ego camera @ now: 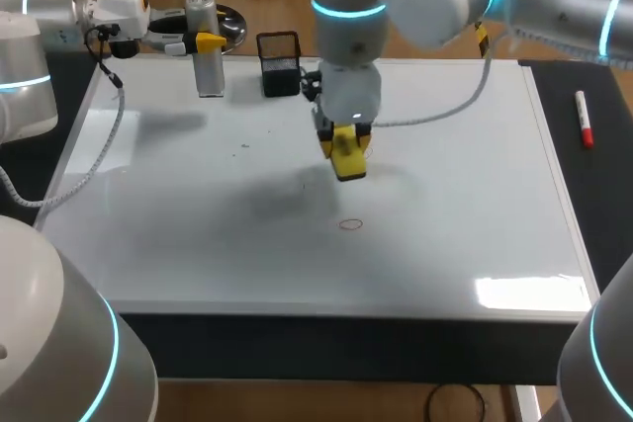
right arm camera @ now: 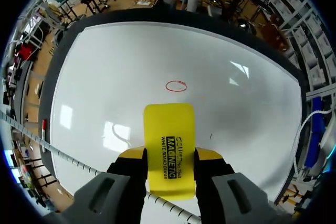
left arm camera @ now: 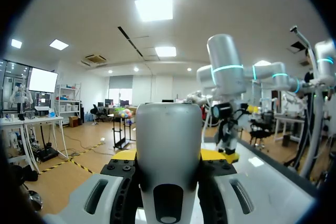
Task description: Pick up the inspection probe, press it on each red-marked spot on the whiteboard one by one, put down the probe, pick up the eraser, and wipe off all the red marks.
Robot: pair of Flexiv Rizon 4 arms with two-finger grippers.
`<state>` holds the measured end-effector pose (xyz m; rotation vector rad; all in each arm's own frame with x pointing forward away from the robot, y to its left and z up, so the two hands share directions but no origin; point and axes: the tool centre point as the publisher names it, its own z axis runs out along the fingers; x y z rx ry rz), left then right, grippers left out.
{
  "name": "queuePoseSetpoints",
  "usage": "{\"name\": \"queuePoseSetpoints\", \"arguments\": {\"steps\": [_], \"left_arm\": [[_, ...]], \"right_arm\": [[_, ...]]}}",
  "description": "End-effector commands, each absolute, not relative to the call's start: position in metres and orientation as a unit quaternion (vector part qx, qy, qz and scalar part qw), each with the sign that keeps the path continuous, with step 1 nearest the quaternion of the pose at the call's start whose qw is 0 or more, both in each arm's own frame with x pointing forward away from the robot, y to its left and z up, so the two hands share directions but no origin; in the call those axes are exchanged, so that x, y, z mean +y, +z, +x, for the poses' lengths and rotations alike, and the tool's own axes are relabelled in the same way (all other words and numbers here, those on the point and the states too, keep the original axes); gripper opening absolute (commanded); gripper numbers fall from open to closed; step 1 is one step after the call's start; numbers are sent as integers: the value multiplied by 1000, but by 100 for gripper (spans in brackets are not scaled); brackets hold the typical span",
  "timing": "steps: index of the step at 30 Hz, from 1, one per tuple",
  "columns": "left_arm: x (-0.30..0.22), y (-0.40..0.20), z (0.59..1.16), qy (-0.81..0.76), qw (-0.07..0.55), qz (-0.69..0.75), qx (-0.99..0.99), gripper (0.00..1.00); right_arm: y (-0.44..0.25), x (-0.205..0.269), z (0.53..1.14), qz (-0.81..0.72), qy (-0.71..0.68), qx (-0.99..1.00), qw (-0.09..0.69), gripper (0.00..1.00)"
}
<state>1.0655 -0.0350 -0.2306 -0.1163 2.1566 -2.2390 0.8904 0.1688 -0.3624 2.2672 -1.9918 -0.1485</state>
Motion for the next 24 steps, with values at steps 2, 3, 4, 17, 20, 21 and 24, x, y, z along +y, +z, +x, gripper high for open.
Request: {"name": "queuePoseSetpoints", "arguments": {"steps": [2, 3, 4, 17, 20, 21, 24], "left_arm": [[-35, -229, 1065, -719, 16, -37, 693, 0], [-35, -229, 1065, -719, 16, -37, 693, 0], [-35, -229, 1065, -719, 16, -37, 693, 0], [-35, -229, 1065, -719, 16, -37, 693, 0], [-35, -229, 1065, -719, 16, -37, 693, 0], [-35, -229, 1065, -719, 16, -37, 693, 0], [-35, -229, 1065, -719, 16, -37, 693, 0]], "right_arm": [[-362, 127, 904, 726, -58, -683, 54, 0], [-363, 120, 907, 719, -59, -690, 54, 0], [-363, 113, 911, 712, -59, -697, 53, 0], [-358, 55, 944, 675, -62, -732, 64, 0], [-360, 45, 952, 671, -63, -735, 66, 0], [-361, 42, 955, 670, -64, -736, 66, 0], [-364, 30, 963, 662, -66, -744, 65, 0]]}}
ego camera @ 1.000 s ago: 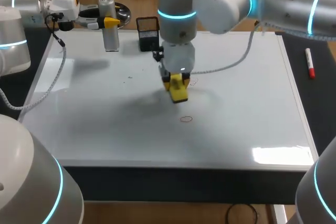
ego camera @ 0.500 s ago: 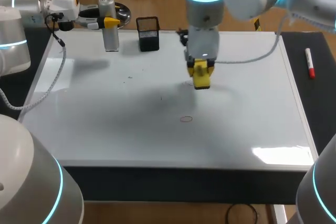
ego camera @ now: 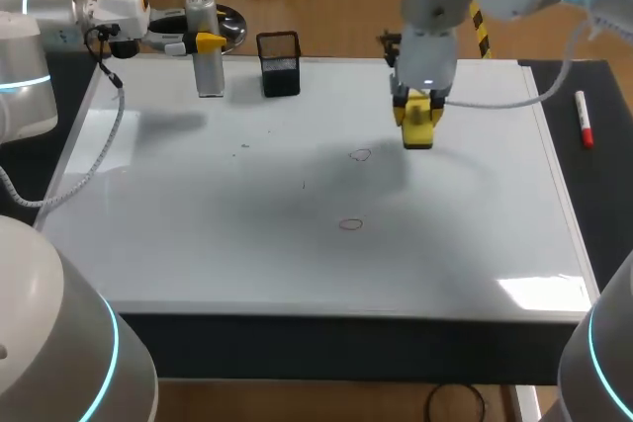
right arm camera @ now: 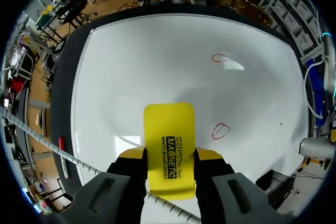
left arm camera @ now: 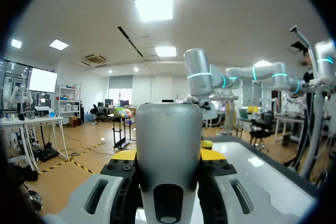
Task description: Pick up the inspection probe, press it on each red-marked spot on the whiteboard one by one, put down the probe, pick up the eraser, and wipe off all the red marks.
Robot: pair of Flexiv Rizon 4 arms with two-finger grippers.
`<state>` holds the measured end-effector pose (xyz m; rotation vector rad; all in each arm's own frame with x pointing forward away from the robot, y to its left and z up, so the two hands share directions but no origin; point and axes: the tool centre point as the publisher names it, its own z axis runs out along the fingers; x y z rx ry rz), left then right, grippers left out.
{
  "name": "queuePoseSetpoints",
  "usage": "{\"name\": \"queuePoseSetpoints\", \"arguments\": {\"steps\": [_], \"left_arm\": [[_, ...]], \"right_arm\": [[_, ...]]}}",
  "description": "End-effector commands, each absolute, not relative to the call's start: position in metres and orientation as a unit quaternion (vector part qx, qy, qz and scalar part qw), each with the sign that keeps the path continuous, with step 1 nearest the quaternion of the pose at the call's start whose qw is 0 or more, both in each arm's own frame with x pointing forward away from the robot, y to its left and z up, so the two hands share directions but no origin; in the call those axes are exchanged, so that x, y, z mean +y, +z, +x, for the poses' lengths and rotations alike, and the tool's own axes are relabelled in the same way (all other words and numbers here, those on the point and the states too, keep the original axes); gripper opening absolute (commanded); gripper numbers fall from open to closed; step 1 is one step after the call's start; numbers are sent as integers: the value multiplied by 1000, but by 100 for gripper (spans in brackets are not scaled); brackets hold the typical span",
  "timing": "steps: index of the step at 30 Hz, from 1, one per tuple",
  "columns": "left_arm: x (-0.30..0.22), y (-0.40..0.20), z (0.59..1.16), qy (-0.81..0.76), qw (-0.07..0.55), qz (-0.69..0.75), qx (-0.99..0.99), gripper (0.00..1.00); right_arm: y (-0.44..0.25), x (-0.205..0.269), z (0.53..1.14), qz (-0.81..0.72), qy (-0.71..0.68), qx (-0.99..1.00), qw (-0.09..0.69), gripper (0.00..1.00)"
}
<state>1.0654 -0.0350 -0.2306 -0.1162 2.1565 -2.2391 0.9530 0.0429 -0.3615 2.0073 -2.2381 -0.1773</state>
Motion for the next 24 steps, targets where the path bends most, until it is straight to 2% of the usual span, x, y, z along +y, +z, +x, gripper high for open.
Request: {"name": "queuePoseSetpoints", "arguments": {"steps": [1, 11, 24], "left_arm": [[-35, -229, 1065, -719, 16, -37, 693, 0], [-35, -229, 1065, -719, 16, -37, 693, 0], [-35, -229, 1065, -719, 16, -37, 693, 0]], "right_arm": [[-365, 26, 966, 658, -67, -747, 62, 0], [-368, -8, 982, 635, -73, -767, 50, 0], [-365, -34, 975, 624, -64, -774, 82, 0]]}}
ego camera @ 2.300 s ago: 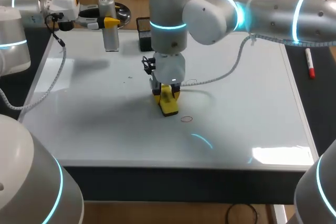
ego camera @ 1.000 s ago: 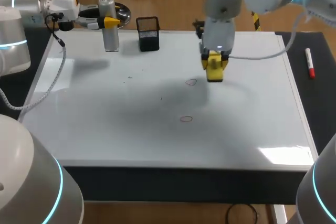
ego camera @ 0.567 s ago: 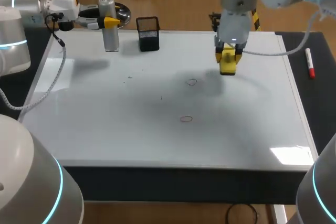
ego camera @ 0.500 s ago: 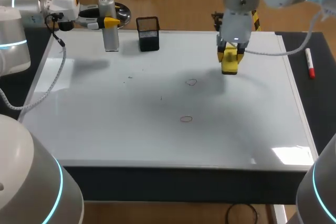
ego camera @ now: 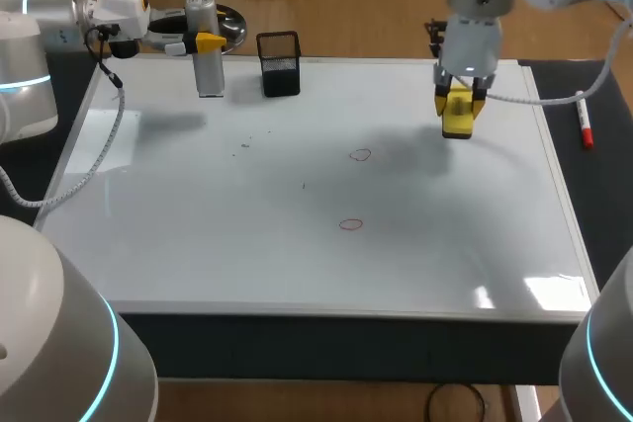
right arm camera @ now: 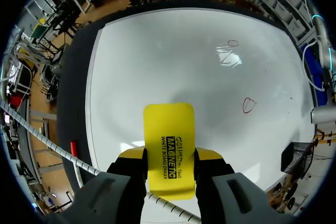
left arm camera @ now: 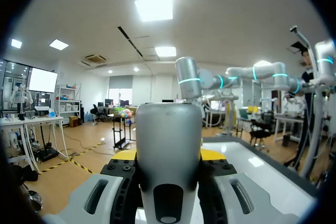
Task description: Pick up the inspection probe, press it on each red-marked spot on the whiteboard one by one, put down the probe, pick up the eraser, and wipe off all the red marks.
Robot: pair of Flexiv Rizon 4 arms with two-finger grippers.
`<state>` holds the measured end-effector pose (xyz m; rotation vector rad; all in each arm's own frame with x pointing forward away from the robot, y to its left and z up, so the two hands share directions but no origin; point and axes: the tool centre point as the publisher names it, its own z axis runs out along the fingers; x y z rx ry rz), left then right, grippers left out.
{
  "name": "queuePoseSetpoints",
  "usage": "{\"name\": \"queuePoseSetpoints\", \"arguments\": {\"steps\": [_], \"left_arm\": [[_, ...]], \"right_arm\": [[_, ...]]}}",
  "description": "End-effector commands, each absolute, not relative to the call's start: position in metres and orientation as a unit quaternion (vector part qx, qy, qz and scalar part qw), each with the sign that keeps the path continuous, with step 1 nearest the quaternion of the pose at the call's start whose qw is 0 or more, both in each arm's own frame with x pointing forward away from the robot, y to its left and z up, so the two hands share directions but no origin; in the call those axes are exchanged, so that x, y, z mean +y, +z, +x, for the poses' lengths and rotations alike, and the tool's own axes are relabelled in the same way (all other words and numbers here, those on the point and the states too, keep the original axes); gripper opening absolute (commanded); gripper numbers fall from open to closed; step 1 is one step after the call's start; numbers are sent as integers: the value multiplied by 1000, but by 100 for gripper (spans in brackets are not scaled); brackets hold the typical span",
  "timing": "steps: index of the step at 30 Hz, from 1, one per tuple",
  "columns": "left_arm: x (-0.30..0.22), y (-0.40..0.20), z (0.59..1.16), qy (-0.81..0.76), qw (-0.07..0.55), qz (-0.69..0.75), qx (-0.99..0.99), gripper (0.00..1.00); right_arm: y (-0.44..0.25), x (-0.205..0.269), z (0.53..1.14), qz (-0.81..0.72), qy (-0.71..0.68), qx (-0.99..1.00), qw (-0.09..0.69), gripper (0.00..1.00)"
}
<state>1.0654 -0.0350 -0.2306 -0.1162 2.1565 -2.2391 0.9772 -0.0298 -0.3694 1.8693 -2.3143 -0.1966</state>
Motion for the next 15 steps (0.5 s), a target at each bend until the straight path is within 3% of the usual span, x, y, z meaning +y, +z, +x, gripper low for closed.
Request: {"name": "queuePoseSetpoints", "arguments": {"steps": [1, 15], "left_arm": [[-35, -229, 1065, -719, 16, -37, 693, 0], [-35, -229, 1065, -719, 16, -37, 693, 0]], "right_arm": [[-364, -35, 973, 623, -65, -775, 81, 0], [-362, -35, 970, 621, -64, -777, 83, 0]]}}
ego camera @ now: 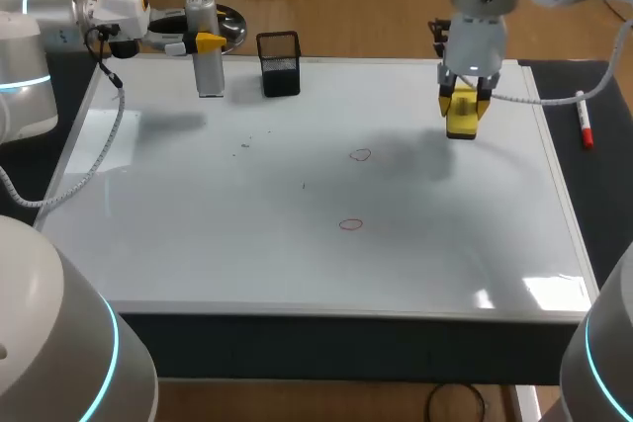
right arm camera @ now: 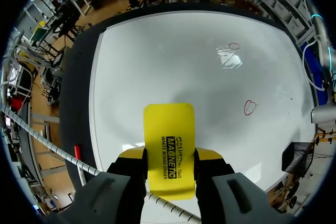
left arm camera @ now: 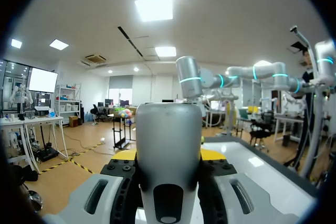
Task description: Pick up the inspection probe, press it on each red-marked spot on the whiteboard one by one, put down the probe, pick up the eraser, and wipe off all the red marks.
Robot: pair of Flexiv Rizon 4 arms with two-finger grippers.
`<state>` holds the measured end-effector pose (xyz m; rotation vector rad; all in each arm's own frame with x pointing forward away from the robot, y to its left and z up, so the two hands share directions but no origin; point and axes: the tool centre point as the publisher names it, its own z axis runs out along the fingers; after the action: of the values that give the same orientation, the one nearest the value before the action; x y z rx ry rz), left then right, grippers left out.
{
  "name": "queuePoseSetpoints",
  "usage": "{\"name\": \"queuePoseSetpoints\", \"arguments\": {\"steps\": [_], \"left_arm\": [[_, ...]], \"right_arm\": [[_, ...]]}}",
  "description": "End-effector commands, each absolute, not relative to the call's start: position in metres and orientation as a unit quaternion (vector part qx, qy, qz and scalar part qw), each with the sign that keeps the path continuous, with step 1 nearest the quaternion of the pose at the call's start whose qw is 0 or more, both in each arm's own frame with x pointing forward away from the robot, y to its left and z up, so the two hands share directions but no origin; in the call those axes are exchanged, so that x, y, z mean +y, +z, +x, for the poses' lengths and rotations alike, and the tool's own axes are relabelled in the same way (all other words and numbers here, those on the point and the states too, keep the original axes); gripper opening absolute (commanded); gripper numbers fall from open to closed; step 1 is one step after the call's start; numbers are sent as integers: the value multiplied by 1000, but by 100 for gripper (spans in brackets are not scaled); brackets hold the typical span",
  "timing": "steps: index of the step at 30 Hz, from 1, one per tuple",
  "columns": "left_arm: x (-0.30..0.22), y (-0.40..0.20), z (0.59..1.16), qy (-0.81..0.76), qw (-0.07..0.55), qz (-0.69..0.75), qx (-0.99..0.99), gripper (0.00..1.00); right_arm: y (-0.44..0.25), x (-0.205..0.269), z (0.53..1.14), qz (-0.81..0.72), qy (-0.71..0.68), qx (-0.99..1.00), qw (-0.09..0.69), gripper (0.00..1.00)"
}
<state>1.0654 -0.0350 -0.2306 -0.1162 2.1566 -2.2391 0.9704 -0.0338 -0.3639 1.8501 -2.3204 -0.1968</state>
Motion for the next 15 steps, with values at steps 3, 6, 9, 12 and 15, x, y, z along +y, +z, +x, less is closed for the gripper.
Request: {"name": "queuePoseSetpoints", "arguments": {"steps": [3, 6, 9, 12, 15], "left_arm": [[-35, -229, 1065, -719, 16, -37, 693, 0], [-35, -229, 1065, -719, 16, -37, 693, 0], [-35, -229, 1065, -719, 16, -37, 693, 0], [-35, -226, 1067, -723, 19, -36, 689, 0], [-45, -217, 1063, -729, 17, -14, 684, 0]], "right_arm": [[-362, -35, 970, 621, -64, -777, 83, 0], [-362, -35, 970, 621, -64, -777, 83, 0], [-362, -35, 970, 621, -64, -777, 83, 0], [-362, -35, 970, 621, -64, -777, 83, 0], [-362, -35, 970, 621, -64, -777, 83, 0]]}}
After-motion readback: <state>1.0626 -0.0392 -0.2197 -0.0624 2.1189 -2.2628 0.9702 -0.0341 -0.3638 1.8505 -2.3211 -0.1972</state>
